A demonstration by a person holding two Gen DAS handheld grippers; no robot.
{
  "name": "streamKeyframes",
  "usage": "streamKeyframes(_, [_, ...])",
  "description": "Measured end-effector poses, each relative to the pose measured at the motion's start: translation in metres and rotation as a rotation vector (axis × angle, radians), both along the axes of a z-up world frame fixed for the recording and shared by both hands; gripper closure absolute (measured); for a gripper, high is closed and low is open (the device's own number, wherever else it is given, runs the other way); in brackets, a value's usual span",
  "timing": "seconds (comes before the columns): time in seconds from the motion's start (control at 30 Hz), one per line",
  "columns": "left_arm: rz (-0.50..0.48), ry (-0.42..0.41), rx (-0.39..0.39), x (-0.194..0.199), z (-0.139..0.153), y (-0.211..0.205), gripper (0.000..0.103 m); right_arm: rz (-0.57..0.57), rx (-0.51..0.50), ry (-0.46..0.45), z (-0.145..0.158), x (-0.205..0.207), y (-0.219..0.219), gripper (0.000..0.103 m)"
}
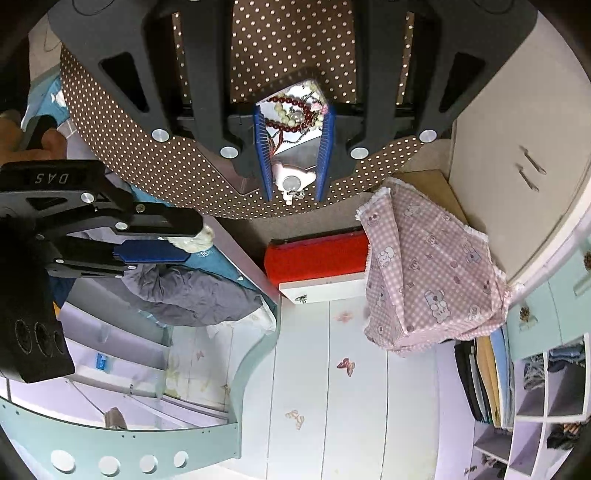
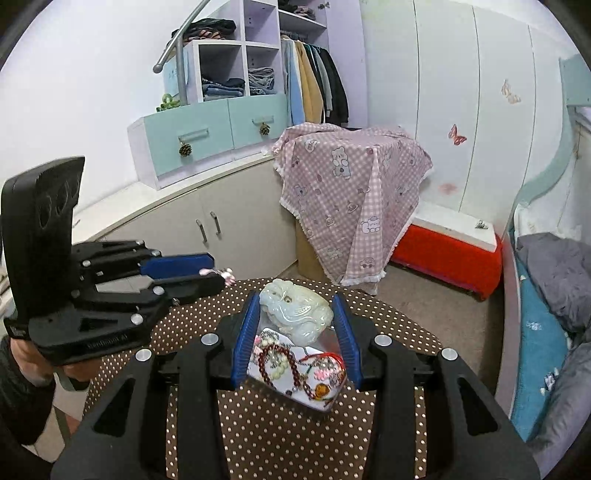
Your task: Organize jewelry
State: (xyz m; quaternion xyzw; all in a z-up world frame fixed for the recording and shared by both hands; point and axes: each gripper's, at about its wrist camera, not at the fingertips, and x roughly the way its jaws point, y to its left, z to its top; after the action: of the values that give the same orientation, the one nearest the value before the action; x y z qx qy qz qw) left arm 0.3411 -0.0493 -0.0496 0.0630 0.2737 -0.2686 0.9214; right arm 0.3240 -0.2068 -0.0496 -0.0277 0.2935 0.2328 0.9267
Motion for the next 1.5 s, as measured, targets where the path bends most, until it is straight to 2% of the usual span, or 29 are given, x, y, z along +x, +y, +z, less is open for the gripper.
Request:
streamKeyframes(0.3, [0.014, 0.076, -0.005, 0.032, -0.02, -0.006, 0.079, -0.037, 0.045, 0.108, -0.029, 0.034, 0.001, 0.065])
streamKeyframes(0.33, [0.018, 0.088, -0.002, 0.035, -0.022, -0.006, 0.075, -0.045, 0.055, 0.119, -0.032, 0.035, -0.001, 0.064])
streamKeyframes(0.37, [0.03, 0.098, 0.006, 0.036, -0.024, -0.005, 0.064, -0.061, 0.067, 0.13, -0.035, 0.037, -0.004, 0.048])
streamKeyframes(0.4, [0.054, 0.091, 0.015, 0.037, -0.024, -0.004, 0.035, -0.079, 0.079, 0.134, -0.036, 0.037, -0.007, 0.02])
streamKeyframes(0.43, [0.102, 0.06, 0.024, 0.036, -0.023, 0.0, 0.019, -0.098, 0.099, 0.124, -0.035, 0.035, -0.011, 0.012])
streamKeyframes(0.47, [0.109, 0.042, 0.013, 0.034, -0.022, 0.004, 0.016, -0.105, 0.122, 0.12, -0.034, 0.033, -0.015, 0.01])
streamKeyframes(0.7, [0.2, 0.009, 0.03, 0.019, -0.011, 0.018, 0.009, -0.196, 0.152, 0.113, -0.022, 0.021, -0.03, 0.008])
streamKeyframes(0.87, [0.261, -0.052, 0.059, -0.009, 0.003, 0.025, 0.008, -0.202, 0.16, 0.074, -0.007, -0.001, -0.027, 0.008])
streamKeyframes(1.0, [0.293, -0.097, 0.053, -0.037, 0.018, 0.031, 0.007, -0.205, 0.164, 0.035, 0.008, -0.024, -0.022, 0.008])
streamKeyframes(1.27, [0.367, -0.185, 0.011, -0.112, 0.042, 0.044, 0.006, -0.23, 0.158, -0.077, 0.039, -0.098, -0.012, 0.008])
streamKeyframes(1.5, [0.393, -0.24, -0.027, -0.178, 0.053, 0.051, 0.006, -0.27, 0.152, -0.154, 0.052, -0.16, -0.005, 0.008])
